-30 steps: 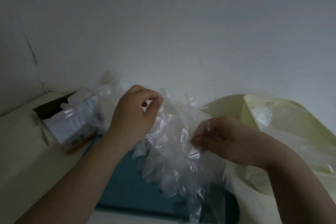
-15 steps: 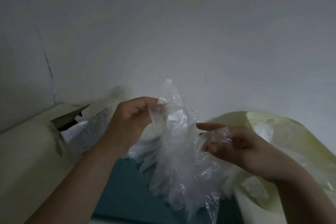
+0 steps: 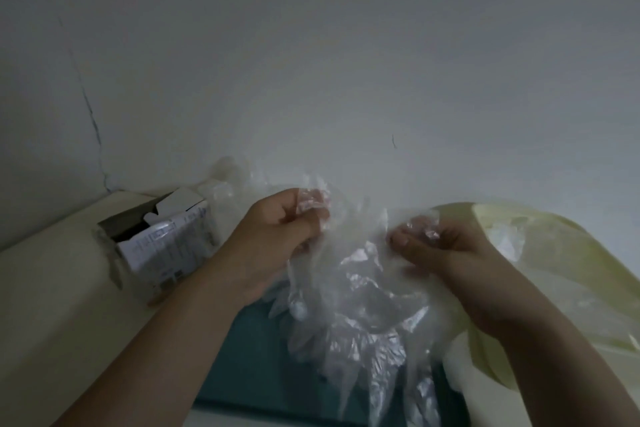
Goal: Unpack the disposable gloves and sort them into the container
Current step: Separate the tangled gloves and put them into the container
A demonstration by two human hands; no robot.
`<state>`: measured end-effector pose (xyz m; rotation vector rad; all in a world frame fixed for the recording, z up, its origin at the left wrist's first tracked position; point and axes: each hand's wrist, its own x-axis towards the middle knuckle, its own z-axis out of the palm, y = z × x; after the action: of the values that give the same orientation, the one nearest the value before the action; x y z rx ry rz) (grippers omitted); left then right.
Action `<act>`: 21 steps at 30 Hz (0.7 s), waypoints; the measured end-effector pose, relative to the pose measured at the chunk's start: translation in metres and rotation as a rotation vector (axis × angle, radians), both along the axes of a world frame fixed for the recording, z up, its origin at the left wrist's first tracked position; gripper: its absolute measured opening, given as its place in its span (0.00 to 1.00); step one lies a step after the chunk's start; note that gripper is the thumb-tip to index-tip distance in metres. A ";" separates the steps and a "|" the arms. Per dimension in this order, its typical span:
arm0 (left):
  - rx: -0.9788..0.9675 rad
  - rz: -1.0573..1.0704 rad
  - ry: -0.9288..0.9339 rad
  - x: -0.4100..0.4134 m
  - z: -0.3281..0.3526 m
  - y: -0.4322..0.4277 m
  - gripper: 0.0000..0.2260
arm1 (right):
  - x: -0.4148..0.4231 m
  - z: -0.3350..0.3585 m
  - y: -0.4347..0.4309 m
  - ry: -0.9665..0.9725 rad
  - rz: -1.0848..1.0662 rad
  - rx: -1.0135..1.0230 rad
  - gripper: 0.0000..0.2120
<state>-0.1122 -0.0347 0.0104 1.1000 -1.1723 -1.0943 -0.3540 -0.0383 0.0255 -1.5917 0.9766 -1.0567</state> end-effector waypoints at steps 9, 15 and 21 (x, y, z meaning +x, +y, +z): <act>-0.134 -0.007 0.094 -0.013 0.002 0.003 0.08 | 0.003 -0.004 0.002 -0.144 0.239 0.044 0.09; -0.058 0.076 -0.062 -0.015 -0.001 0.001 0.10 | 0.011 -0.007 -0.001 -0.222 -0.068 -0.032 0.07; -0.145 0.294 -0.297 -0.004 -0.006 -0.005 0.09 | 0.002 -0.005 -0.008 -0.141 -0.071 -0.120 0.06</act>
<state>-0.1157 -0.0397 0.0045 1.3020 -1.2499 -0.6250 -0.3518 -0.0465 0.0208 -1.5641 0.8943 -1.2797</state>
